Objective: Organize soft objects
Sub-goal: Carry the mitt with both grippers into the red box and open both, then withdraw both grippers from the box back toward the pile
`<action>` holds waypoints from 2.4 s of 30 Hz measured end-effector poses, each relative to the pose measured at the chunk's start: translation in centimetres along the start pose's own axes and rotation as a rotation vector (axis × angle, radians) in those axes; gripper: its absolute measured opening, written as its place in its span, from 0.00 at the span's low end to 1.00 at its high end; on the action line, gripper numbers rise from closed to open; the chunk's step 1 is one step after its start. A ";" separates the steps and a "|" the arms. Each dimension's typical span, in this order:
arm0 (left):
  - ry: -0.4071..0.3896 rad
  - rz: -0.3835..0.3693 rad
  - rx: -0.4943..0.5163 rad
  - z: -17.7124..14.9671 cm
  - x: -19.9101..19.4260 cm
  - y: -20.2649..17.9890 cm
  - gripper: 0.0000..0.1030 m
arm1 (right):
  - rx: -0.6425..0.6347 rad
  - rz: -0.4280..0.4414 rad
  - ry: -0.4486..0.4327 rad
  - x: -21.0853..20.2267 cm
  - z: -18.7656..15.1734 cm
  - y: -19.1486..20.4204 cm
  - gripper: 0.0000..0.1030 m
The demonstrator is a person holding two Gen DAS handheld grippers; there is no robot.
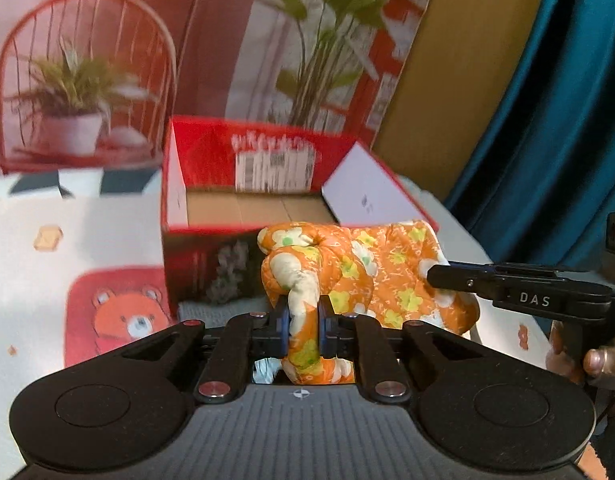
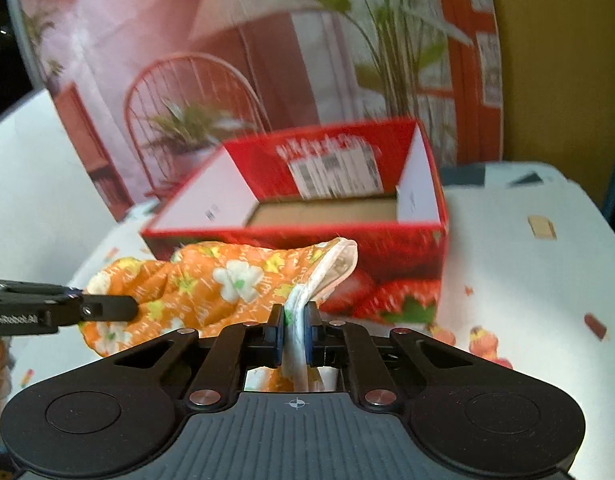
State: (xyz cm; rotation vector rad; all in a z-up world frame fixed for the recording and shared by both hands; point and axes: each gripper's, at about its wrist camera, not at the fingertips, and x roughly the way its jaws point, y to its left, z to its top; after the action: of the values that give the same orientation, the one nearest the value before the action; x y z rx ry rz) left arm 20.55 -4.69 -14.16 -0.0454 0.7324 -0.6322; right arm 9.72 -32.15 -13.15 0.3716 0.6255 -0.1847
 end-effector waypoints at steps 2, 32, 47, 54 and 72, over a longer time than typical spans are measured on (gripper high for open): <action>-0.049 0.011 0.006 1.1 -0.8 -0.2 0.14 | -0.016 0.013 -0.032 -0.7 1.0 0.4 0.09; 0.195 0.231 0.092 9.6 17.6 2.2 0.14 | -0.170 -0.138 0.086 16.4 10.0 -2.5 0.09; 0.348 0.195 0.123 8.4 19.6 1.8 0.14 | -0.097 -0.153 0.268 19.1 8.8 -3.3 0.09; 0.305 0.186 0.114 9.0 18.2 1.9 0.33 | -0.095 -0.179 0.290 18.8 8.5 -2.9 0.21; -0.011 0.148 0.078 7.6 6.3 1.2 0.54 | -0.056 -0.103 -0.043 8.4 6.8 1.4 0.50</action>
State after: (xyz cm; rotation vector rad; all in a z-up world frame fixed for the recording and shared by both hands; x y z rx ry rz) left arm 29.55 -8.54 -12.58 0.0762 0.6931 -0.5183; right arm 20.38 -34.04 -12.73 0.2809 0.6067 -0.2721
